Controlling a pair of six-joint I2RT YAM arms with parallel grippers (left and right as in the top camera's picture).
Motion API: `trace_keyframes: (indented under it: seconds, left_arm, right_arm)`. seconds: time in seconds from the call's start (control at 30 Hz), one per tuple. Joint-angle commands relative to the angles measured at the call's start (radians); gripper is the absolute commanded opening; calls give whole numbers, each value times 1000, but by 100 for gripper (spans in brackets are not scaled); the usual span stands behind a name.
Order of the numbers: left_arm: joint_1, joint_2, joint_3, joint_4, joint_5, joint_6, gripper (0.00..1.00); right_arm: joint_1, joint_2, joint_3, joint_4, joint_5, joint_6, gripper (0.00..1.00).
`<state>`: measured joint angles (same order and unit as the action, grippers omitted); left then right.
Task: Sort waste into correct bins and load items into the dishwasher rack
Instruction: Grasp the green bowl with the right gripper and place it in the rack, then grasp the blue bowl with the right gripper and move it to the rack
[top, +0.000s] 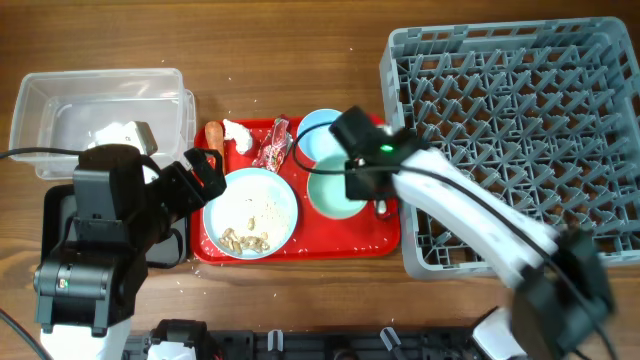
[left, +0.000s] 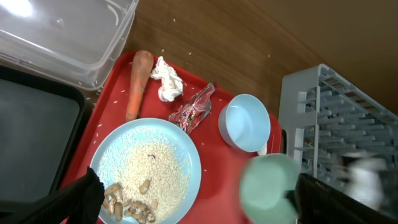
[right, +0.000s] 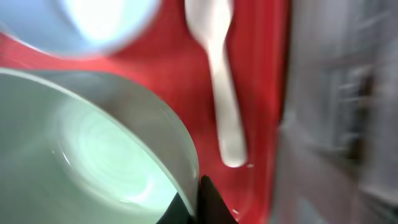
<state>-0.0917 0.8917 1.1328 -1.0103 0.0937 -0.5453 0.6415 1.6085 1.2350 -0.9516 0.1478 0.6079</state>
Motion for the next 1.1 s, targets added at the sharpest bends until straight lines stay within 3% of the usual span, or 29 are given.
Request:
trace_keyframes:
  seconds: [0.0, 0.1, 0.2, 0.33, 0.47, 0.7, 0.93, 0.97, 1.07]
  left_arm:
    - [-2, 1, 16, 2, -21, -13, 100]
    - [-2, 1, 16, 2, -21, -13, 100]
    - [-2, 1, 16, 2, -21, -13, 100]
    - [-2, 1, 16, 2, -21, -13, 100]
    - [-2, 1, 16, 2, -21, -13, 100]
    - [-2, 1, 16, 2, -21, -13, 100]
    - [-2, 1, 16, 2, -21, -13, 100]
    - [-2, 1, 16, 2, -21, -13, 100]
    - [-2, 1, 16, 2, -21, -13, 100]
  right_arm:
    - [-5, -273, 11, -53, 365, -5, 4]
    - [-29, -434, 11, -82, 783, -5, 4]
    - [-115, -457, 11, -54, 1021, -8, 4]
    - [-344, -306, 10, 140, 1126, -303, 4]
    - [-469, -93, 10, 311, 1126, -501, 4]
    - [-486, 186, 10, 573, 1139, -739, 4]
    - [-450, 246, 10, 567, 1134, -743, 4]
    - [-432, 244, 10, 560, 1121, -744, 6]
    - [-370, 228, 10, 505, 963, -787, 27]
